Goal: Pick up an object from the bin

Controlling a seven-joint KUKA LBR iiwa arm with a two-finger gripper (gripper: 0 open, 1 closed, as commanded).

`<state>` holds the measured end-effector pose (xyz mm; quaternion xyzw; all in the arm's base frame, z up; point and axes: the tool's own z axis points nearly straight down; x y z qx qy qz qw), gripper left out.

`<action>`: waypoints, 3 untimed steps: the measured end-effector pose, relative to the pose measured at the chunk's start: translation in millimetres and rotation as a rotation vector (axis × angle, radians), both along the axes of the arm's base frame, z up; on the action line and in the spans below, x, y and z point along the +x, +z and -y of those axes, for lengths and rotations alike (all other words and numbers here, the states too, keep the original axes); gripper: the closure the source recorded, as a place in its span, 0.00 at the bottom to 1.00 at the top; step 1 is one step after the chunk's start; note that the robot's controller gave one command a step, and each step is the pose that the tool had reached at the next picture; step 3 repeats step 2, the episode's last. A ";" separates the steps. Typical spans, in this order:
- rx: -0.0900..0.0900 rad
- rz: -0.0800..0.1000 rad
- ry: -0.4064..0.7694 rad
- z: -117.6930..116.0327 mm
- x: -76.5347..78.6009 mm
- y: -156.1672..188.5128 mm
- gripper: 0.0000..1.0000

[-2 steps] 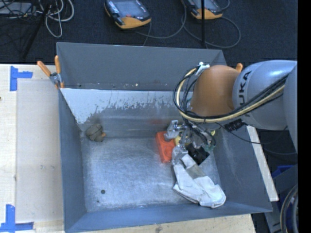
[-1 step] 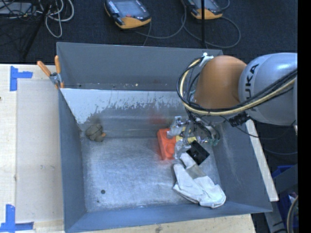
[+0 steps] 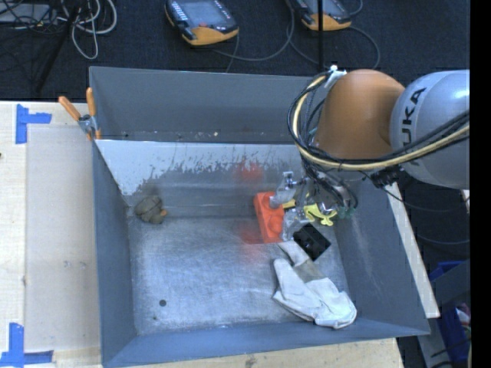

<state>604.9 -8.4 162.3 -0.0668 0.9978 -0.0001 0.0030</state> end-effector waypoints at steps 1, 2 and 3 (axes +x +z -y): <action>0.000 -0.006 -0.014 -10.7 -1.2 17.6 1.00; 0.001 -0.007 -0.044 -11.9 1.5 51.9 1.00; 0.001 -0.007 -0.044 -11.9 1.5 51.9 1.00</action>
Offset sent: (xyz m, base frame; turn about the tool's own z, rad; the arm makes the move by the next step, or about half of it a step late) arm 0.0031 0.0097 0.0664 0.0578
